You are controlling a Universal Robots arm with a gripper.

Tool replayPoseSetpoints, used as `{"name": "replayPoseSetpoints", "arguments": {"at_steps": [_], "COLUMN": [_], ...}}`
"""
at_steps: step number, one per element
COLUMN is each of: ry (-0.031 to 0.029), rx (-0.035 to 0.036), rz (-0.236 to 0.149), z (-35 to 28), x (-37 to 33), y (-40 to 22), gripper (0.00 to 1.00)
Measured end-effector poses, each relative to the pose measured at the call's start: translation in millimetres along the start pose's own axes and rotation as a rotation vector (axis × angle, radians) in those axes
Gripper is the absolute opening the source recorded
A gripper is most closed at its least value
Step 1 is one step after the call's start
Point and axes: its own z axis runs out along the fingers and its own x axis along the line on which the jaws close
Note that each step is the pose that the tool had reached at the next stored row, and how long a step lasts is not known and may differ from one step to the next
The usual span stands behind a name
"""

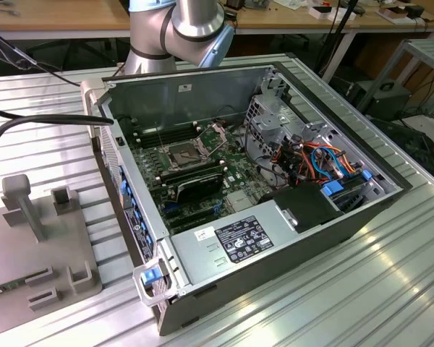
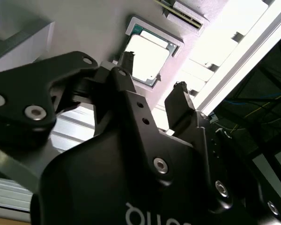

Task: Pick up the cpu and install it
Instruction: 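Pick up the cpu and move it towards the insertion slot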

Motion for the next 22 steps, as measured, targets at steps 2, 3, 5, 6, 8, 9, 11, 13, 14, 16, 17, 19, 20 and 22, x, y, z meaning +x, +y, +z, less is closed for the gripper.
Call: {"name": "replayPoseSetpoints", "arguments": {"at_steps": [2, 3, 5, 6, 8, 9, 11, 13, 14, 16, 17, 19, 20, 22], "ry": [-0.0001, 0.0000, -0.0001, 0.0000, -0.0005, -0.0005, -0.0001, 0.0001, 0.0002, 0.0002, 0.0003, 0.0003, 0.0003, 0.0004], "rx": [0.0000, 0.0000, 0.0000, 0.0000, -0.0004, -0.0006, -0.0010, -0.0020, -0.0027, -0.0038, -0.0044, -0.0064, -0.0066, -0.0065], "rz": [0.000, 0.000, 0.000, 0.000, 0.000, 0.000, 0.000, 0.000, 0.000, 0.000, 0.000, 0.000, 0.000, 0.000], "z": [0.1, 0.1, 0.1, 0.1, 0.9, 2.2, 7.1, 12.0, 14.0, 16.2, 17.3, 19.1, 20.6, 25.0], "x": [0.0, 0.0, 0.0, 0.0, -0.1, -0.1, -0.1, -0.3, -0.3, -0.4, -0.4, -0.4, -0.5, -0.5], "y": [0.0, 0.0, 0.0, 0.0, 0.0, 0.0, -0.2, -0.4, -0.5, -0.6, -0.6, -0.7, -0.7, -0.9], "gripper": [0.60, 0.66, 0.72, 0.72, 0.72, 0.72, 0.72, 0.72, 0.72, 0.72, 0.72, 0.72, 0.72, 0.72]}}
